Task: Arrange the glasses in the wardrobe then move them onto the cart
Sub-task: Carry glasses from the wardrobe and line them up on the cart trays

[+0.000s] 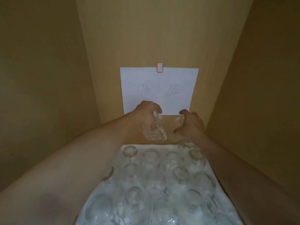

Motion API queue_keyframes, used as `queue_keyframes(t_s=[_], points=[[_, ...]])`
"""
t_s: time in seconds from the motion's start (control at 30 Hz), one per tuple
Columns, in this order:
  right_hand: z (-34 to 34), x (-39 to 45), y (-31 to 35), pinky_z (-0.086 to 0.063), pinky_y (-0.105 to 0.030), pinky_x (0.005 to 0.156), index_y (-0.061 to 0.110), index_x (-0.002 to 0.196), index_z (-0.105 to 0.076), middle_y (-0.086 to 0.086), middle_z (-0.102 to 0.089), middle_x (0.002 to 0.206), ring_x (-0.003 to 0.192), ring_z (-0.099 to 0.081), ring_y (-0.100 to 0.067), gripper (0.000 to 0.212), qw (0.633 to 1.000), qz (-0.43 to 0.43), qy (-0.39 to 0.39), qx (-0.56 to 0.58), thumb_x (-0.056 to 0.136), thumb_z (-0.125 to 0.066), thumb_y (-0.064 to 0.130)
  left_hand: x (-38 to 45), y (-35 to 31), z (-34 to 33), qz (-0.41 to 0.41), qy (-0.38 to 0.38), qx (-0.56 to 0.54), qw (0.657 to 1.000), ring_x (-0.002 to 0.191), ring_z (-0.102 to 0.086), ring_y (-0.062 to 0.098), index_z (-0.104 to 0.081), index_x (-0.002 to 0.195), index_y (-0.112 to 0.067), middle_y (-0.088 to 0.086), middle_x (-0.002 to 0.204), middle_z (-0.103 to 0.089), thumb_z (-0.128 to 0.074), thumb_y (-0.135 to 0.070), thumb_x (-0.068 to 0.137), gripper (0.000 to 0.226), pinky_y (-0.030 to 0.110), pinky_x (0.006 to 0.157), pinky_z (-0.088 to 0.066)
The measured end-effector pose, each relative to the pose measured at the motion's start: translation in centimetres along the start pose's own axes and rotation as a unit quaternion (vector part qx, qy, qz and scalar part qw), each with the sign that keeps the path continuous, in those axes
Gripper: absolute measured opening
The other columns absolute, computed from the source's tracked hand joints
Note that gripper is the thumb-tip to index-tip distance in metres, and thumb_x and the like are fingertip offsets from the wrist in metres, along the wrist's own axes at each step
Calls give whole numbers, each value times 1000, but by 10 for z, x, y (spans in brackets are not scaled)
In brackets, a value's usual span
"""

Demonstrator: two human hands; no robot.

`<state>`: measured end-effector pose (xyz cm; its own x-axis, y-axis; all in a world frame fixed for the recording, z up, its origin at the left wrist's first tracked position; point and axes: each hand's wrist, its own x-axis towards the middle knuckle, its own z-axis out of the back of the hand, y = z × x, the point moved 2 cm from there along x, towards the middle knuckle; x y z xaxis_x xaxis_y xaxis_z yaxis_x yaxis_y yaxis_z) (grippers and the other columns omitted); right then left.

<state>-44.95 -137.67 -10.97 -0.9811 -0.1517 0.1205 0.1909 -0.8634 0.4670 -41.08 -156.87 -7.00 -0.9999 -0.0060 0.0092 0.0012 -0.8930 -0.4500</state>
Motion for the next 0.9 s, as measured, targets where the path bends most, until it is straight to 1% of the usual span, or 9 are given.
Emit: queue_keyframes(t_s=[0.1,0.2,0.37,0.43,0.5,0.6,0.7,0.8,0.9], points=[[25,-21,4,-54,-35,85,22,145,-46,-12,-44,130,115,-55,-35,86,996,-35,-66,53,71,-90,28,-23,-9,22,11,-122,-61,991,116,-61,21,-67,128,-26,-1,128,-63,-100,-22,49,85,23,84,-47],[47,-46,6,-57,-42,87,10,134,-50,-16,-50,127,112,-59,-36,80,981,-107,-116,108,69,-91,35,-51,-21,34,50,-238,-161,957,101,-56,16,-65,124,-28,0,123,-61,-100,-36,50,81,23,77,-42],[62,-99,1,-59,-44,86,0,110,-66,-15,-68,112,107,-64,-30,64,941,-188,-136,246,68,-90,42,-108,-33,42,81,-295,-365,880,100,-64,23,-57,111,-24,2,118,-59,-98,-46,52,74,41,81,-61],[61,-126,1,-60,-47,86,1,92,-71,-16,-72,104,106,-66,-31,53,912,-202,-147,325,65,-89,42,-134,-37,36,91,-284,-466,833,98,-66,23,-55,112,-21,2,116,-58,-97,-44,55,75,45,73,-63],[59,-156,3,-62,-45,76,-1,80,-74,-15,-76,85,84,-73,-29,47,881,-192,-154,404,62,-91,39,-158,-40,26,98,-259,-556,784,92,-69,22,-53,114,-19,3,114,-60,-95,-42,62,71,43,63,-64],[59,-199,8,-56,-37,59,0,75,-74,-12,-72,68,64,-72,-28,44,861,-166,-180,445,61,-91,38,-190,-46,11,78,-180,-659,726,88,-75,28,-60,118,-13,11,107,-72,-90,-40,72,61,42,63,-64],[64,-235,12,-58,-36,57,2,92,-71,-11,-74,77,65,-73,-26,50,848,-147,-223,457,57,-89,33,-219,-54,5,36,-104,-749,653,87,-76,28,-72,106,-12,13,102,-76,-88,-31,75,40,42,67,-62],[69,-271,12,-60,-35,53,5,106,-62,-11,-72,91,69,-74,-25,66,844,-148,-222,465,51,-85,33,-244,-64,2,19,-17,-818,574,101,-72,36,-68,117,-11,18,115,-71,-87,-28,73,51,47,78,-60],[77,-304,7,-62,-36,59,19,111,-48,-3,-66,100,77,-74,-21,71,840,-151,-246,460,53,-87,33,-265,-79,-1,-2,40,-832,553,102,-72,37,-63,127,-9,20,117,-72,-88,-28,72,62,48,80,-58]])
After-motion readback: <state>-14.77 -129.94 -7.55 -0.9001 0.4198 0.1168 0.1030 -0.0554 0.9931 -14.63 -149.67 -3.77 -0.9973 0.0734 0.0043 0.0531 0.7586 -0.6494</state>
